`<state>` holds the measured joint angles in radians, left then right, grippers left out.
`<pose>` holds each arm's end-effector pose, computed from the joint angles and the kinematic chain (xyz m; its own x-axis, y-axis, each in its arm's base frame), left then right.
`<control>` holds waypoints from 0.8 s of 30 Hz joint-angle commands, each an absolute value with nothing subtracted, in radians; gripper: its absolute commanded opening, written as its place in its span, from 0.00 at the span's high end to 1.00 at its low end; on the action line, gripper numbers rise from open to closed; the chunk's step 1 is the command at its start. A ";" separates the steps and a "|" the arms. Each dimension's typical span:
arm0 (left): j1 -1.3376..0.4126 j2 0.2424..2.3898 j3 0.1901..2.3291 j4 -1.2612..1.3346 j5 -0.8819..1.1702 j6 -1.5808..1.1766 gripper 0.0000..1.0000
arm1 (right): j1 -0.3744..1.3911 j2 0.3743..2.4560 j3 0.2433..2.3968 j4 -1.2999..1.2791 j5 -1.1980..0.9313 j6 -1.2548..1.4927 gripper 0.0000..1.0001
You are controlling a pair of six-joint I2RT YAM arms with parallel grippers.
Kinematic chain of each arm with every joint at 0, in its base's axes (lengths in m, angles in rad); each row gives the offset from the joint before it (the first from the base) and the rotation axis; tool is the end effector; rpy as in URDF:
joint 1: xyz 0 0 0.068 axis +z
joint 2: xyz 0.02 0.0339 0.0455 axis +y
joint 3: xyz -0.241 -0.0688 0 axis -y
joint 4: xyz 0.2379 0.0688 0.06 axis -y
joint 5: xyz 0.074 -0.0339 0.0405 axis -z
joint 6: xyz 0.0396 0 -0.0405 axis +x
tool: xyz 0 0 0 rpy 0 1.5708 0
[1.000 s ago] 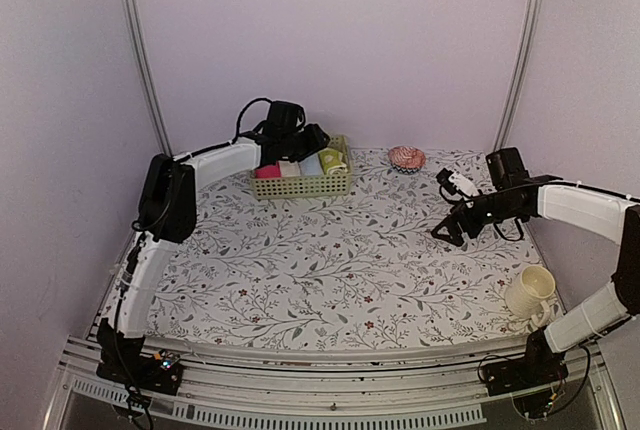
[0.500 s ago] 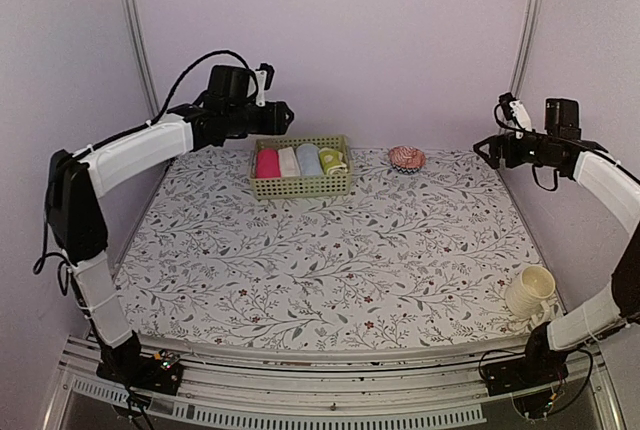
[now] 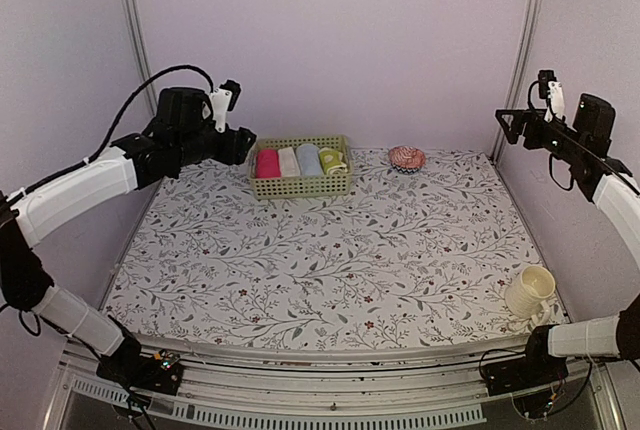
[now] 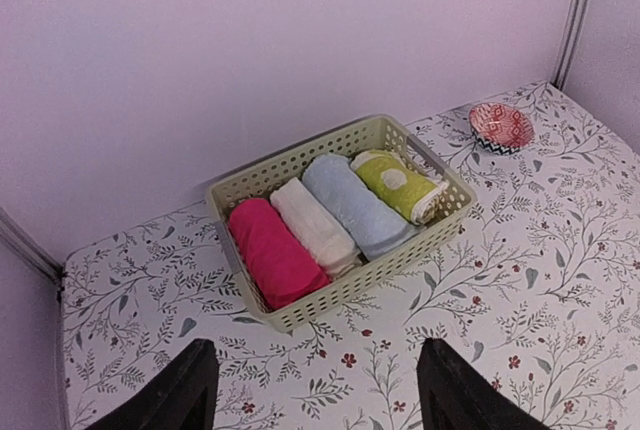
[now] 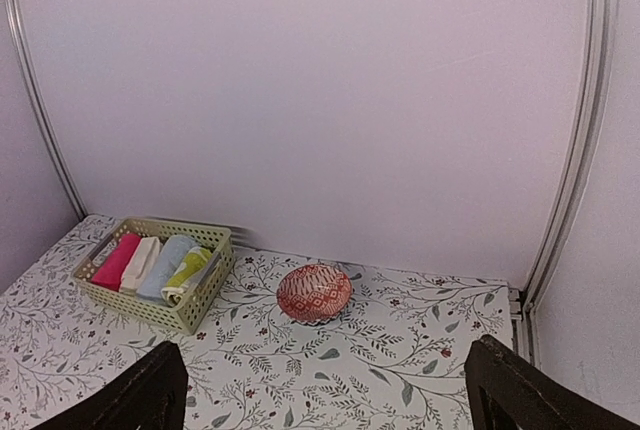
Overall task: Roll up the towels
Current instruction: Reset both arms
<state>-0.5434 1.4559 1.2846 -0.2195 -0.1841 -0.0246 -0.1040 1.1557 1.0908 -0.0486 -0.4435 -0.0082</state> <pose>0.2960 -0.1703 0.3285 -0.3349 0.1740 -0.9260 0.3553 0.9336 0.0470 0.2735 -0.0115 0.3660 -0.1099 0.0040 -0.9939 -0.3312 0.9427 0.0404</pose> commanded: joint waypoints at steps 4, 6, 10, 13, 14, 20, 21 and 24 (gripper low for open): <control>-0.551 1.309 1.121 -0.067 -0.312 0.073 0.20 | -0.103 1.106 0.992 0.011 -0.368 0.085 0.01; -0.551 1.292 1.120 -0.074 -0.334 0.081 0.14 | -0.102 1.098 0.978 0.015 -0.374 0.075 0.01; -0.549 1.258 1.097 -0.045 -0.368 0.060 0.01 | -0.103 1.086 0.970 0.012 -0.397 0.057 0.01; -0.549 1.249 1.092 -0.043 -0.368 0.053 0.01 | -0.103 1.087 0.967 0.007 -0.406 0.044 0.01; -0.549 1.249 1.091 -0.042 -0.369 0.053 0.01 | -0.103 1.087 0.965 0.010 -0.409 0.042 0.01; -0.549 1.247 1.083 -0.032 -0.381 0.053 0.02 | -0.103 1.095 0.962 0.014 -0.433 0.048 0.01; -0.549 1.247 1.082 -0.030 -0.382 0.054 0.02 | -0.103 1.099 0.962 0.014 -0.436 0.049 0.01; -0.549 1.248 1.075 -0.019 -0.391 0.057 0.02 | -0.103 1.100 0.953 0.020 -0.442 0.049 0.01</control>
<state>-0.5434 1.2621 1.0958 -0.0628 -0.3714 0.0551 -0.1040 1.1061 0.9710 -0.0105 -0.4194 0.0521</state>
